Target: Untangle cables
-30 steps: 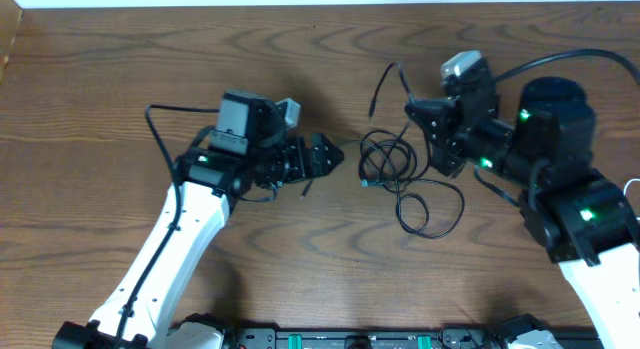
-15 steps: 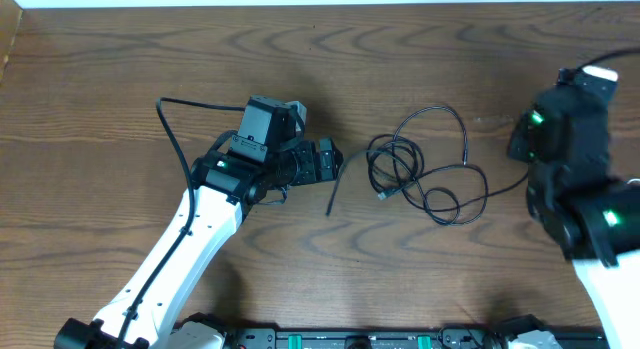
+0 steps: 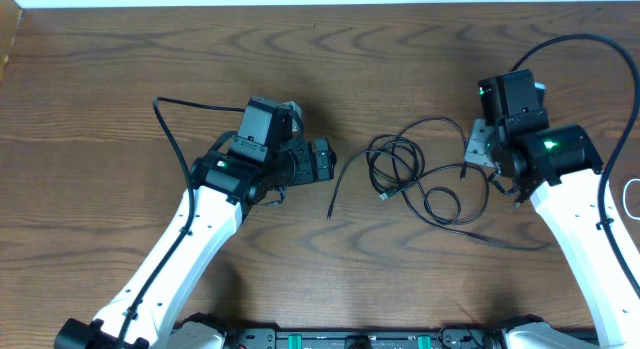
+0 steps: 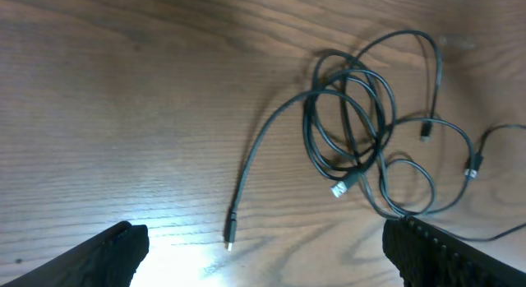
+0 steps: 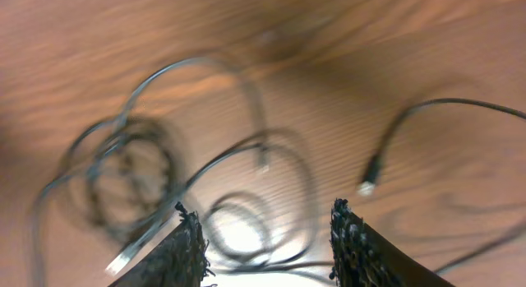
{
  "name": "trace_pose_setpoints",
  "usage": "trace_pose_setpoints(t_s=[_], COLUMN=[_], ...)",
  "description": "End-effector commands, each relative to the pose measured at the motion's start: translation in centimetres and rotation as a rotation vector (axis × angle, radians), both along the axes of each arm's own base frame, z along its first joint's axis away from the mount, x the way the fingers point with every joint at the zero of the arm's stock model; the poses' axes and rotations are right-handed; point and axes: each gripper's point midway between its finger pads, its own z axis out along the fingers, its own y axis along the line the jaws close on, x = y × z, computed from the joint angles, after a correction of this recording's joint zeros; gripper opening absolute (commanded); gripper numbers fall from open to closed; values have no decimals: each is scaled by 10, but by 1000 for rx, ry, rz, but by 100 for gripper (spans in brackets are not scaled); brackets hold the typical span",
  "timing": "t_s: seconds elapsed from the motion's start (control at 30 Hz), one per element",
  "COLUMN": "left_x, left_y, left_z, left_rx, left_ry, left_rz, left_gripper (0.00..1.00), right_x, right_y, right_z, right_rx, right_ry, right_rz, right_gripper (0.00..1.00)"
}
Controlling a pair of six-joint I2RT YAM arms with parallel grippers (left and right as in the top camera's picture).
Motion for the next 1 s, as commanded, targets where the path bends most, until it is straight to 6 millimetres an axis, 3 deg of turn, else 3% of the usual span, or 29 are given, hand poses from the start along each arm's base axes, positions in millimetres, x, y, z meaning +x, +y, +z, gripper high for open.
trace_pose_setpoints(t_s=[0.0, 0.2, 0.5, 0.8, 0.87, 0.97], left_x=[4, 4, 4, 4, 4, 4], left_y=[5, 5, 5, 5, 5, 5], left_z=[4, 4, 4, 4, 4, 4], left_rx=[33, 33, 34, 34, 34, 34], left_ry=[-31, -30, -31, -30, -30, -31], left_rz=[4, 4, 3, 3, 3, 3], left_gripper=[98, 98, 98, 98, 98, 98], right_x=[-7, 10, 51, 103, 111, 115], right_y=[34, 44, 56, 78, 82, 82], right_z=[-8, -29, -100, -149, -157, -172], right_rx=[162, 195, 328, 403, 423, 452], right_ry=[58, 38, 94, 26, 15, 25], right_rz=[120, 132, -157, -127, -136, -202], right_gripper=[46, 49, 56, 61, 66, 66])
